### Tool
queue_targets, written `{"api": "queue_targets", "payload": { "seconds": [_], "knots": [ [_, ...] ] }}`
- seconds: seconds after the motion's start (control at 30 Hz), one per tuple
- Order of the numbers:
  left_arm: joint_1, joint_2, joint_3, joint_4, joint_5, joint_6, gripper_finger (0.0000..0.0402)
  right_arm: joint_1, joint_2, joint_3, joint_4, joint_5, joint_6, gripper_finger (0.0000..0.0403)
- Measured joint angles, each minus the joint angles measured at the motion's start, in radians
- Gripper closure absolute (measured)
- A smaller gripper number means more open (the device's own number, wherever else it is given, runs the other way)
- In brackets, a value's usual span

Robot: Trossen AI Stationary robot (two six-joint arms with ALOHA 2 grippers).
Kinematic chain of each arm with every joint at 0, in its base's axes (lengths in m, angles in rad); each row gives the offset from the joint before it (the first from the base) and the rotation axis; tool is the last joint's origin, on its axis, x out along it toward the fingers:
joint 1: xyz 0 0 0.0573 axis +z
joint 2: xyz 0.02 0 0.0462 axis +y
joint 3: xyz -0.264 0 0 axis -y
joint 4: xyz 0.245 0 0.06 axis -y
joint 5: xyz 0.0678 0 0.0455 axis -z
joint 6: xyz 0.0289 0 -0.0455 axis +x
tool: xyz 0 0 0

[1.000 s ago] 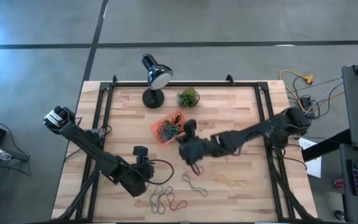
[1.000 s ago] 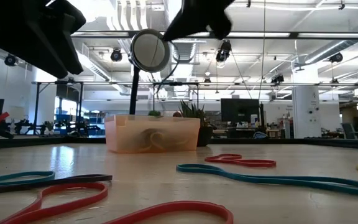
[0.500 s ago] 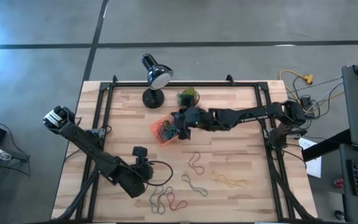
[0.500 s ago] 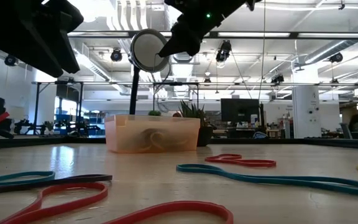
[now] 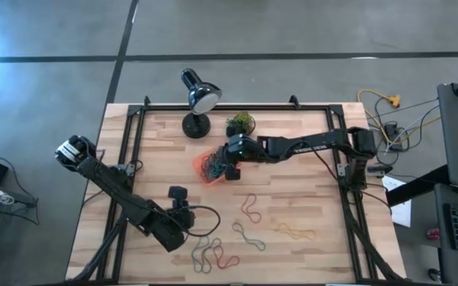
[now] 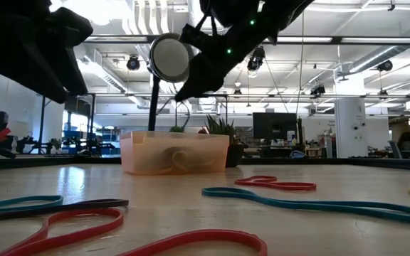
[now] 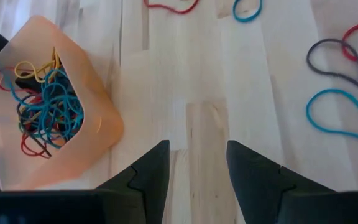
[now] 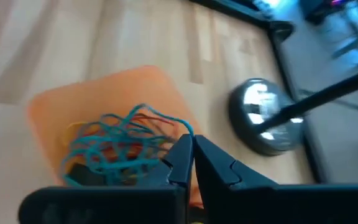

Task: Pick and place rubber bands into bin
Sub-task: Put the blue rubberband into the orange bin

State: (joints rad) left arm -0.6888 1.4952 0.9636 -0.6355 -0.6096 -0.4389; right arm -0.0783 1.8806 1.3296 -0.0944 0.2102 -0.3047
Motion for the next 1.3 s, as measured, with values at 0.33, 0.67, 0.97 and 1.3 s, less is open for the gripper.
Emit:
{"api": "queue_targets", "payload": {
  "seconds": [0.33, 0.67, 0.97, 1.3],
  "knots": [
    [0.0, 0.0, -0.004, 0.007, -0.001, 0.0, 0.0257, -0.024, 0.015, 0.004, -0.002, -0.103, 0.089, 0.0301],
    [0.0, 0.0, -0.004, 0.038, 0.028, 0.003, 0.0257, 0.025, 0.013, 0.095, -0.252, -0.337, 0.089, 0.0246],
    [-0.003, 0.007, -0.007, 0.21, 0.28, 0.0, 0.0257, 0.203, 0.011, 0.126, -0.445, -0.595, 0.171, 0.0265],
    [0.007, 0.083, -0.018, 0.349, 0.312, -0.061, 0.0257, 0.437, 0.011, 0.11, -0.452, -0.489, 0.33, 0.0289]
  ]
}}
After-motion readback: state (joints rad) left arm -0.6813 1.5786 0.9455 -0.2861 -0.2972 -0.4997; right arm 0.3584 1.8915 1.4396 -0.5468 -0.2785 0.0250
